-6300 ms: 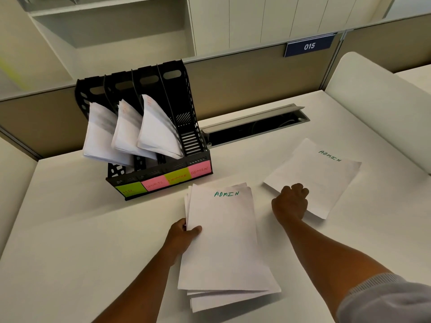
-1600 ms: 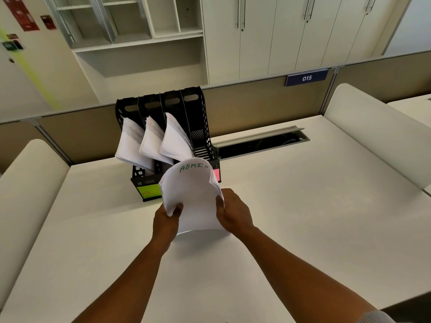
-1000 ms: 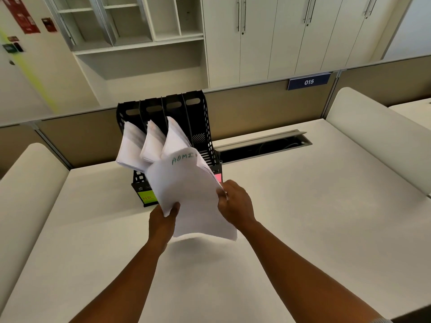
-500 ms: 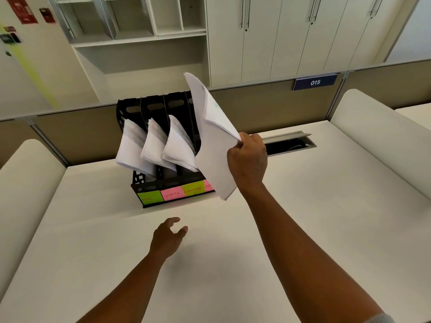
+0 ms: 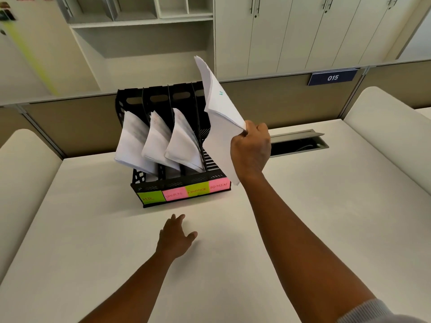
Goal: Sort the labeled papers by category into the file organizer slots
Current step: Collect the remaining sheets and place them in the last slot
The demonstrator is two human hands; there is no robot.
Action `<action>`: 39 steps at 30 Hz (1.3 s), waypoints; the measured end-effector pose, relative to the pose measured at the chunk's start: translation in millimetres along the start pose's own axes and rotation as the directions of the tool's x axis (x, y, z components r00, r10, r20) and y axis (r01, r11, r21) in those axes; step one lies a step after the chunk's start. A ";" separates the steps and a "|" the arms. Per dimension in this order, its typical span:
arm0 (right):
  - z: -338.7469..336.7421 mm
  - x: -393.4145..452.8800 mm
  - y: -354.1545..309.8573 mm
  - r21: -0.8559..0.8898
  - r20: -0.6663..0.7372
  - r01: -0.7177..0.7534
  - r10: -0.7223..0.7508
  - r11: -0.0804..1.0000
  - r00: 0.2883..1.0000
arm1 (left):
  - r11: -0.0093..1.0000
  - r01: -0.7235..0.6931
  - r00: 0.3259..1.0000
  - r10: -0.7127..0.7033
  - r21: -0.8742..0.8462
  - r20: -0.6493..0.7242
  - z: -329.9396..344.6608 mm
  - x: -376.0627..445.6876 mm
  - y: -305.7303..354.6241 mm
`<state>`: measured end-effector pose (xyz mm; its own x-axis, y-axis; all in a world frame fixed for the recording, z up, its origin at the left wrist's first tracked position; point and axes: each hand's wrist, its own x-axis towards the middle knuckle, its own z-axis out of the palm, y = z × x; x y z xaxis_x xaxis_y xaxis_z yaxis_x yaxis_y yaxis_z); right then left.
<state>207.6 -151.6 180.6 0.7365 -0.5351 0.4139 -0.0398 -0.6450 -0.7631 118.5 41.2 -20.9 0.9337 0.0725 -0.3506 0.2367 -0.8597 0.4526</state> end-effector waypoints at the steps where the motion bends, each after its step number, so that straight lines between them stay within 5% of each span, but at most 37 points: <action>1: 5.9 0.1 0.4 0.025 0.005 -0.016 0.015 1.000 1.000 | 1.000 0.000 1.000 -0.001 0.028 0.011 1.8 2.2 0.4; 8: 42.0 1.4 1.0 0.153 0.036 -0.099 0.094 0.983 0.995 | 0.985 -0.035 0.995 0.019 0.167 0.093 14.8 13.9 -5.7; 19: 54.8 20.3 0.4 -0.023 -0.130 -0.094 0.090 0.995 0.987 | 0.984 -0.059 0.997 0.048 0.170 0.067 22.1 30.2 -5.4; 25: 65.2 11.4 -0.9 0.083 -0.119 -0.061 0.070 0.995 0.990 | 0.985 -0.056 0.997 0.046 0.161 0.069 25.1 34.3 -7.4; 39: 117.6 10.8 27.0 0.412 0.162 -0.467 0.441 0.783 0.883 | 0.986 -0.055 0.997 0.046 0.159 0.058 27.7 34.3 -10.5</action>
<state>293.8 -110.6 106.1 0.7416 -0.6688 -0.0519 -0.0970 -0.0304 -0.9948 140.6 38.7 -60.4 0.9264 0.0036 -0.3765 0.1398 -0.9317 0.3351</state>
